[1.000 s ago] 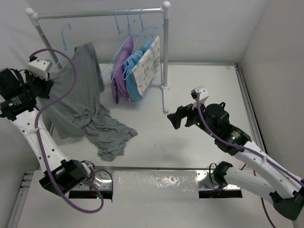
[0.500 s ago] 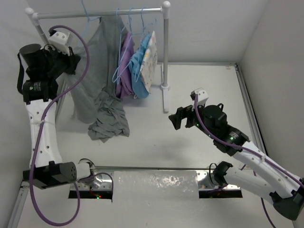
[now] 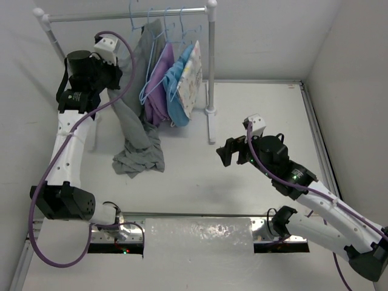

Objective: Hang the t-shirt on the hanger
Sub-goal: Place the hanger at the clothesline.

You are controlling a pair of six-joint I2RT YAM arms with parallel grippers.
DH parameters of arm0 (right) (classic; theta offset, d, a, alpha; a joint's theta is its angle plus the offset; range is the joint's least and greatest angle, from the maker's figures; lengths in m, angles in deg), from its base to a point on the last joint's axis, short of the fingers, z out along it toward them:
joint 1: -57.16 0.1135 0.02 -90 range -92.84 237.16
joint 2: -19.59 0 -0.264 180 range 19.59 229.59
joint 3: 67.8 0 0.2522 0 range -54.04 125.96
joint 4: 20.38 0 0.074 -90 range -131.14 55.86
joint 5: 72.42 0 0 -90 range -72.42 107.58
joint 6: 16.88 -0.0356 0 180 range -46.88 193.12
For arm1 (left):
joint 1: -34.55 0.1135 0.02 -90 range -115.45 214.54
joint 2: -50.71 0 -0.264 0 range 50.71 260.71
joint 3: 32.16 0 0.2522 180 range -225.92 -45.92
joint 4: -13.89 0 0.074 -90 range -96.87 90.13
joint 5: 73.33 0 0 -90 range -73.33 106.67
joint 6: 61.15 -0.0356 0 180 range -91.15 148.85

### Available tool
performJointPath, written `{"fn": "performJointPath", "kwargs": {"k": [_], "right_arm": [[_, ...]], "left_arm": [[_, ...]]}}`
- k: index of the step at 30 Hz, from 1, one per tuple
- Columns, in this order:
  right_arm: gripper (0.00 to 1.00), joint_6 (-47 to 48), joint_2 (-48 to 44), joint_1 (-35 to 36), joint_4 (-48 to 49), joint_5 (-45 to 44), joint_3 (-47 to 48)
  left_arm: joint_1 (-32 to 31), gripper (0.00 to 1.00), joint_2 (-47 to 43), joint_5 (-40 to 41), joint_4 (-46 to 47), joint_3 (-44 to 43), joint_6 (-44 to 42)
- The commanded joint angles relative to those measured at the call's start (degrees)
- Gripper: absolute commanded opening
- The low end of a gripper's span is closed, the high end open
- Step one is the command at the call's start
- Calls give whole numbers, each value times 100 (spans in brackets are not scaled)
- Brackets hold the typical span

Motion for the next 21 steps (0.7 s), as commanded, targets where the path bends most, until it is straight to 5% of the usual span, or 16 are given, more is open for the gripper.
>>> {"fn": "performJointPath", "kwargs": {"k": [1,7,10,15,17,18,21], "right_arm": [[99,-39,-95,-27,119,-154,-47],[99,-31,-60,-19,6,-127,-83],[99,13,124,-19,-179,-277,-56],[99,57,484,-211,-320,-348,-47],[99,110,713,-439,-355,-41,-47],[99,119,809,-815,-372,100,-65],[99,171,1178,-1573,-346,540,-214]], "left_arm": [[-181,0,-55,276,747,233,90],[-304,0,-90,39,659,760,63],[-304,12,-222,-58,632,848,134],[-304,48,-538,-225,492,849,213],[-304,92,-792,-181,396,857,187],[-304,100,-898,-103,273,875,169],[-304,100,-1460,292,88,1033,29]]}}
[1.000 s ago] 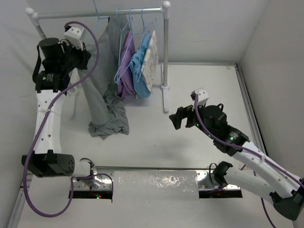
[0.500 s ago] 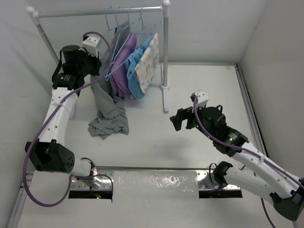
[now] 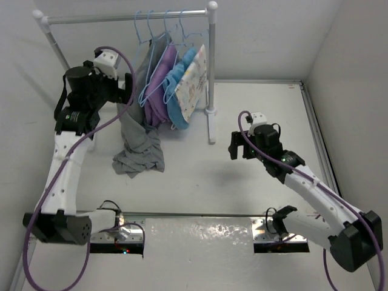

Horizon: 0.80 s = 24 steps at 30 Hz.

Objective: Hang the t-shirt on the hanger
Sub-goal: Place the hanger at the clothesline, then reset both arms

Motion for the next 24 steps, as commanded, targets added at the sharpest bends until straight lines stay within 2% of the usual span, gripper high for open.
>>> {"fn": "performJointPath", "kwargs": {"k": [1,4,9,11,12,13,15,16,19,24], "right_arm": [[99,160,385,-706,1,396,-177],[99,196,702,-1391,71,817,-273],[99,126,896,-2797,414,1652,-607],[99,73,931,-3384,650,1802,-748],[99,64,949,-3536,713,1802,-862],[99,90,1019,-3729,783,1785,-906],[99,160,1072,-3810,828,1532,-951],[99,196,1098,-3810,828,1495,-942],[99,249,1125,-3801,1020,1521,-968],[99,284,959,-3810,1267,1126,-1170]], "left_arm": [[-11,100,-977,483,-87,115,-198],[303,100,-1470,959,-342,194,-401],[1551,100,-1780,617,-650,404,-857],[2446,100,-1553,-48,-571,729,-929],[2833,100,-1151,-539,-571,809,-868],[3585,100,-921,-1309,-580,897,-789],[4065,100,-359,-1816,-458,1020,-666],[4232,100,-295,-2096,-144,1395,-665],[4182,100,-356,-2511,498,2387,-797],[3927,100,-234,-2302,1203,3514,-1103]]}}
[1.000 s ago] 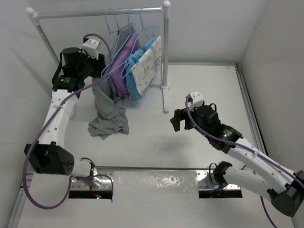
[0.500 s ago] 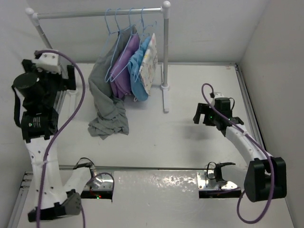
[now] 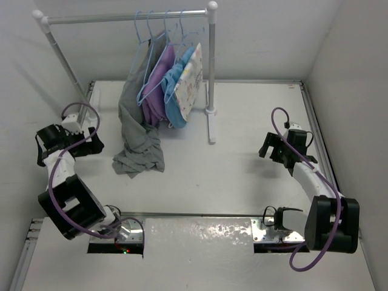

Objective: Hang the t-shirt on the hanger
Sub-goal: Reset both arms

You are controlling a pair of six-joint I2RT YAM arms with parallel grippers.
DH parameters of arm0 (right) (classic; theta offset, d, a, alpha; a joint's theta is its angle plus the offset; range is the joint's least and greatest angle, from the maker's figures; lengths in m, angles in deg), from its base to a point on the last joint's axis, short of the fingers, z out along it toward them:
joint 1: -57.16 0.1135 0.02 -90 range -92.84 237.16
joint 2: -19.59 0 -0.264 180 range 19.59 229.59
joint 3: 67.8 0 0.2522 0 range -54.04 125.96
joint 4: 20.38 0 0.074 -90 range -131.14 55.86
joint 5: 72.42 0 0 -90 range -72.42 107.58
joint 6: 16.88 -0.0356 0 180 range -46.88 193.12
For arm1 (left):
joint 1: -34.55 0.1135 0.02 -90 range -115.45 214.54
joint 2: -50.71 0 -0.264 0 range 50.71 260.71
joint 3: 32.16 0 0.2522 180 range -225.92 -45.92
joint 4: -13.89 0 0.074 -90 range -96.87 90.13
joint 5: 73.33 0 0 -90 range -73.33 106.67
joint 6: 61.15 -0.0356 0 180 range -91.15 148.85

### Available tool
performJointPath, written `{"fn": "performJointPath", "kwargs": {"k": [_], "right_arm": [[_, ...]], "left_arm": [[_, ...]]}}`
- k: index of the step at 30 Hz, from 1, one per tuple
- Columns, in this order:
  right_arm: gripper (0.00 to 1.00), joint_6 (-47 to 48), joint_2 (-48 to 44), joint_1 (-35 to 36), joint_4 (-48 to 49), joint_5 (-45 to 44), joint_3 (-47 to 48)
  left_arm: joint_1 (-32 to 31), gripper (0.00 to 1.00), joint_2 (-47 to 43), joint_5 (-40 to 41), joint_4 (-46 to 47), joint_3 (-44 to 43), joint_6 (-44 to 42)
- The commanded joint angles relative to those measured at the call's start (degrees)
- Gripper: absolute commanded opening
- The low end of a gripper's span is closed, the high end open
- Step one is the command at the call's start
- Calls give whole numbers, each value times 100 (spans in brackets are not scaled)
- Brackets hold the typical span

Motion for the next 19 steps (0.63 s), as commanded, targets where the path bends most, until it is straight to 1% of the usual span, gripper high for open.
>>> {"fn": "performJointPath", "kwargs": {"k": [1,4,5,9,13,15,19], "right_arm": [[99,155,-209,13,449,-240,-152],[99,217,-332,4,573,-354,-293],[99,234,-350,4,634,-355,-319],[99,296,-341,4,696,-302,-354],[99,340,-236,4,705,-232,-363],[99,357,-209,4,879,-249,-451],[99,357,-201,4,1380,-205,-740]], "left_arm": [[-198,100,-272,-176,1149,264,-337],[-558,100,-44,430,1588,721,-540],[-646,100,26,502,1686,809,-557],[-910,100,439,556,2126,1187,-496],[-1024,100,712,573,2494,1293,-426],[-1068,100,835,591,2399,1197,-452],[-1077,100,722,582,2478,1258,-435]]}}
